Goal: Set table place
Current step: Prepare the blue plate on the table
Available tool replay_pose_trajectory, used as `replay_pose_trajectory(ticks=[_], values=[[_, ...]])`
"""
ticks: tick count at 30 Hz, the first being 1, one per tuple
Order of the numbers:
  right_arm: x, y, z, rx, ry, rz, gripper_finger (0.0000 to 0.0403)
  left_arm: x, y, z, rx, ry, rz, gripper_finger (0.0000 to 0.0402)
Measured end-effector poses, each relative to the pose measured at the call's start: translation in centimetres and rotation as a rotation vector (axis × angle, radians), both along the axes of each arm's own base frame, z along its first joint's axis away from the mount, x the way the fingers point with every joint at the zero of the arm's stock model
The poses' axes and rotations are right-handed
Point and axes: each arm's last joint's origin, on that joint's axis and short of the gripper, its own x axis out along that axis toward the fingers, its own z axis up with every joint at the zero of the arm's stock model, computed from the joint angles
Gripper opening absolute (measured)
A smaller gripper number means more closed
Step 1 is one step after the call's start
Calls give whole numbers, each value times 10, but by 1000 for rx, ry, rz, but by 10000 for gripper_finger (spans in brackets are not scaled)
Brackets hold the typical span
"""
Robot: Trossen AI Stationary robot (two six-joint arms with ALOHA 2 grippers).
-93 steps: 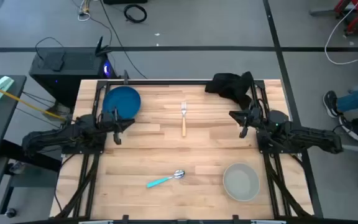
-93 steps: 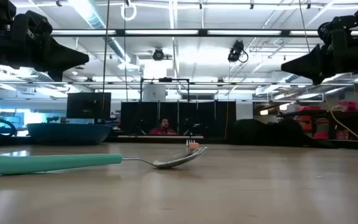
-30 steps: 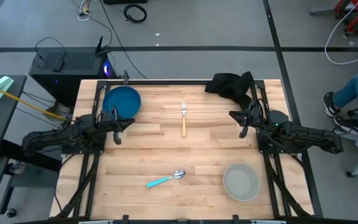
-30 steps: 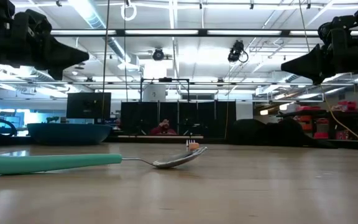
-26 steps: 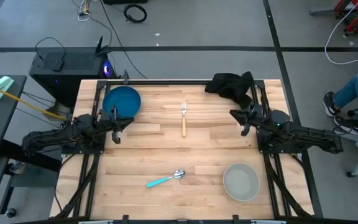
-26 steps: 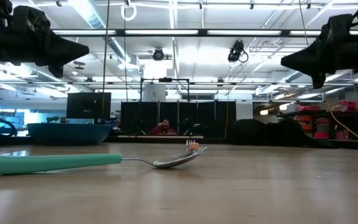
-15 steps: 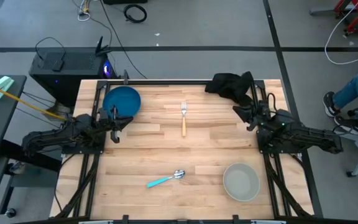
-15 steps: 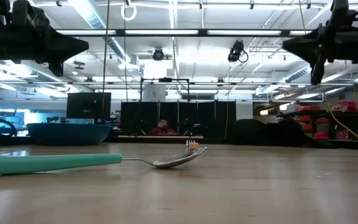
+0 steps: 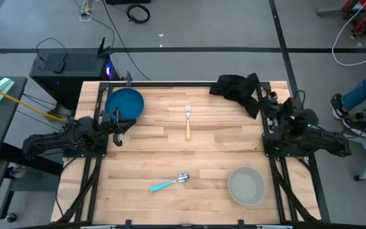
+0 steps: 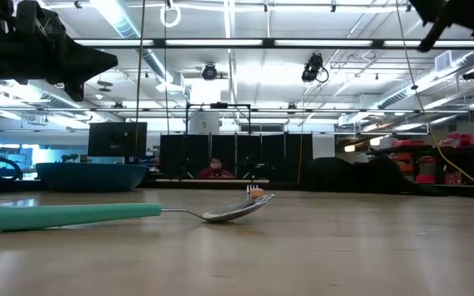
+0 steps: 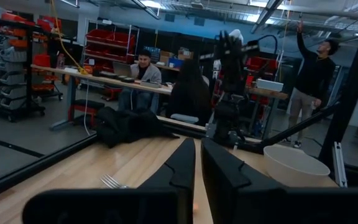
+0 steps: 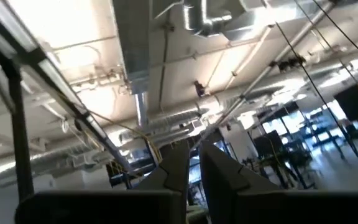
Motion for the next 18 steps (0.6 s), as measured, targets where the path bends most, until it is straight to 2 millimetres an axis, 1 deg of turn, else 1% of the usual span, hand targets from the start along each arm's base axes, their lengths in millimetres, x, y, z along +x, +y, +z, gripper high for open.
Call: replay_pose_trajectory(ticks=[3, 6, 11, 14, 18], values=[[-3, 1, 22, -18, 95, -22, 46, 0, 0, 0, 0, 1, 0, 31], [-4, 0, 44, 13, 207, -51, 46, 0, 0, 0, 0, 2, 0, 28], [8, -6, 64, 200, 420, -91, 46, 0, 0, -1, 0, 7, 0, 33], [22, -10, 64, 364, 569, -114, 46, 0, 0, -1, -1, 7, 0, 36], [43, -15, 50, 542, 793, -138, 46, 0, 0, -1, -3, 6, -1, 33]])
